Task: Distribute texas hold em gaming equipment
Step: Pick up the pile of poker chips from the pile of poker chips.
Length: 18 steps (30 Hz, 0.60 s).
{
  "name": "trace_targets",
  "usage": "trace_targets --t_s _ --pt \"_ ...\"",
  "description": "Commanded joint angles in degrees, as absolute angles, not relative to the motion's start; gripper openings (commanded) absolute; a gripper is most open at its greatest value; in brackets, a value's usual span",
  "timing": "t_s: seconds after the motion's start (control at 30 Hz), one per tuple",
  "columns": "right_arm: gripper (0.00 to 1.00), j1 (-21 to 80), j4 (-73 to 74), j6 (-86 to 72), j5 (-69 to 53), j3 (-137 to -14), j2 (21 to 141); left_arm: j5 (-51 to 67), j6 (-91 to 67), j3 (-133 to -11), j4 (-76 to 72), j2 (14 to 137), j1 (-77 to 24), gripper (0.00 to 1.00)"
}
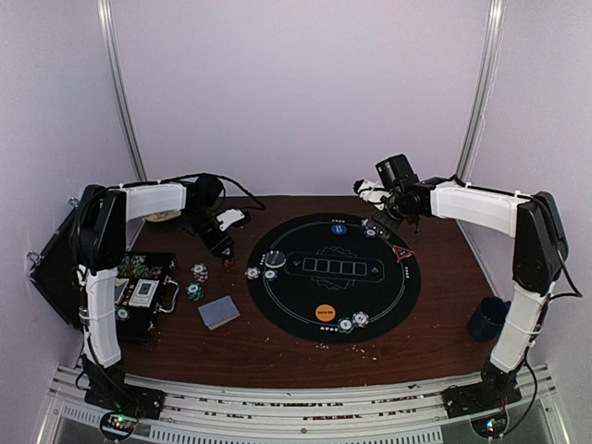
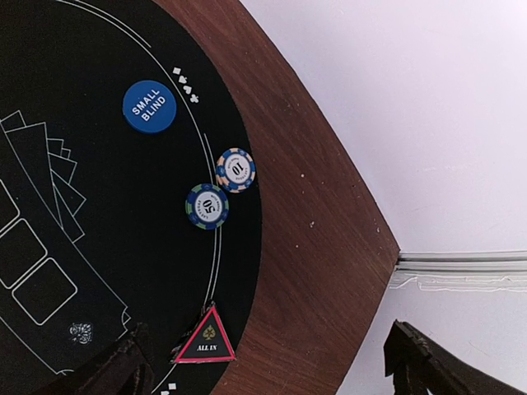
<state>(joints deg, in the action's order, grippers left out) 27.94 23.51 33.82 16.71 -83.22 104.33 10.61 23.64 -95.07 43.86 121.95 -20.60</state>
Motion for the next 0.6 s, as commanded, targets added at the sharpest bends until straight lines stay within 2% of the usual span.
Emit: trace_targets --t_s 0.0,0.1,0.27,0.37,0.57 --pt "1.00 28.44 22.50 34.27 18.24 -82.62 105.41 10.42 23.29 -96.59 44.08 122.55 -20.04 0.47" --pt "1.00 28.52 22.50 34.31 18.36 -82.62 105.50 10.56 23.29 -96.59 44.33 122.56 -20.03 0.40" --pt "1.00 28.61 22.43 34.28 18.44 -82.61 105.41 10.49 23.36 -96.59 44.53 122.61 -20.04 0.34" --pt "1.00 28.65 22.40 34.32 18.54 -82.57 105.38 10.47 23.47 -96.76 44.88 122.57 -20.04 0.25" --pt "1.00 28.70 22.31 34.37 18.70 -82.61 105.38 9.99 23.24 -96.94 45.13 121.29 -20.04 0.22"
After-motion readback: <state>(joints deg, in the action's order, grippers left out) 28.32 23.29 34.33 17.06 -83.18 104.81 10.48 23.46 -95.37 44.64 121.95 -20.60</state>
